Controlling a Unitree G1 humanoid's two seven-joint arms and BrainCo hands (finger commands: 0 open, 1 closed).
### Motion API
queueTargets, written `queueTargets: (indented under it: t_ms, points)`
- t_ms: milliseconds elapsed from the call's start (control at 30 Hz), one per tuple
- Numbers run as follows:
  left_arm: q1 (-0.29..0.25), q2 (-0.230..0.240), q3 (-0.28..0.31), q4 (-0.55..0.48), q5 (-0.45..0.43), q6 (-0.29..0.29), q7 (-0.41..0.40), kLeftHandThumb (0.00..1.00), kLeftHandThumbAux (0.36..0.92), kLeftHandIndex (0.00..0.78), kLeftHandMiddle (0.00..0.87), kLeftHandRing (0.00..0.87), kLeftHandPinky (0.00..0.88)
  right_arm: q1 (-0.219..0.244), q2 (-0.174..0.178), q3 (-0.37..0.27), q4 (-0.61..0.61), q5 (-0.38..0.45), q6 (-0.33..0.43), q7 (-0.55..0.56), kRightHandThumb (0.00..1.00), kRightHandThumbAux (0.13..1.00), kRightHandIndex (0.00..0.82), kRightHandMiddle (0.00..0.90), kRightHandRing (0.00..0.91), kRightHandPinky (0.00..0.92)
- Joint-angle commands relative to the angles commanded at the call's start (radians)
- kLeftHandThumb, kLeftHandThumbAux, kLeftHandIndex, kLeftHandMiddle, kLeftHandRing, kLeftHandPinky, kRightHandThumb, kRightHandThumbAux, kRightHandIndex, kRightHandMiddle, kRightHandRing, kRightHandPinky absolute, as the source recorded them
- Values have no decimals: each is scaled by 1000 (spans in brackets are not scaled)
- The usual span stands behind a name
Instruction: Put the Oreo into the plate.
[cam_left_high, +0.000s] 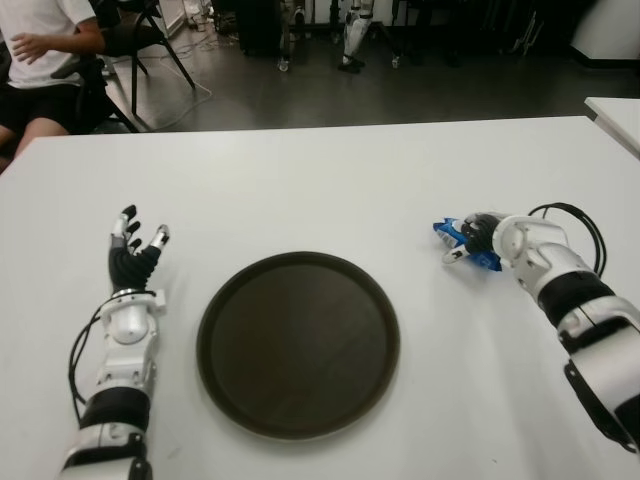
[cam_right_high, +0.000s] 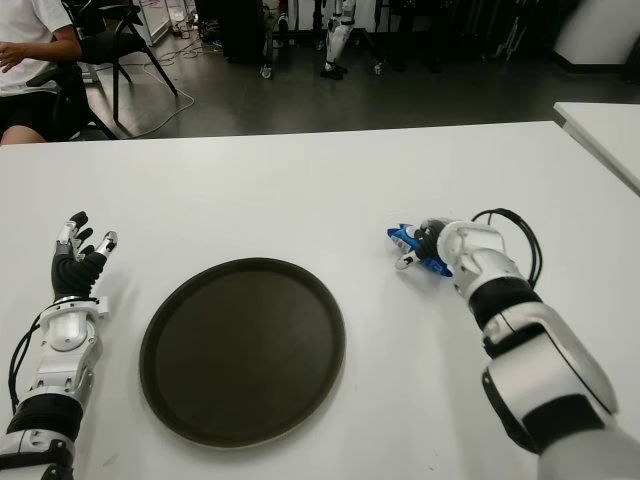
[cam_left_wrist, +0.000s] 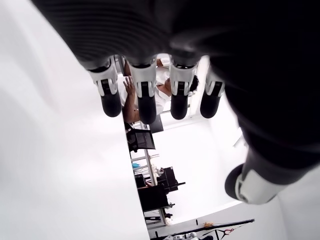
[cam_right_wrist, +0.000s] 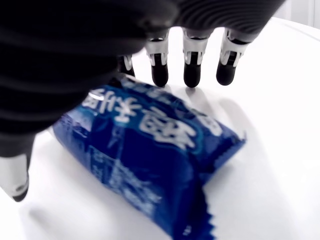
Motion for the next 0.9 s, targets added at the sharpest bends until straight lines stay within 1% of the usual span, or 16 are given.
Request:
queueTargets:
  t_ms: [133, 200, 367, 500, 733, 900]
  points:
    - [2, 0, 1, -5, -4, 2, -7, 274, 646, 59, 99, 68, 31, 17, -10, -8, -7, 0, -6, -8, 0, 500, 77, 87, 58, 32]
    - [3, 1, 1, -6, -3, -1, -8, 279, 646, 61, 106, 76, 34, 31, -19, -16, -35, 1, 9, -1, 0, 502, 84, 94, 64, 41]
    - [3, 2, 1, -2, 0, -13, -6, 279, 655, 63, 109, 78, 33, 54, -23, -23, -114, -10, 97, 38, 0, 501, 92, 113, 86, 74]
    - [5, 3, 0, -2, 2, -15, -6, 278, 659, 63, 104, 72, 29, 68, -26, -24, -149, -11, 130, 47, 0, 514, 95, 126, 103, 88]
    - [6, 3, -1, -7, 1, -10, -12, 281, 649, 58, 92, 60, 24, 84, -31, -18, -185, -15, 161, 62, 0, 523, 91, 131, 114, 103]
    - [5, 2, 0, -11, -4, -4, -15, 297, 640, 58, 87, 57, 25, 84, -31, -10, -176, -15, 150, 68, 0, 524, 67, 115, 105, 105]
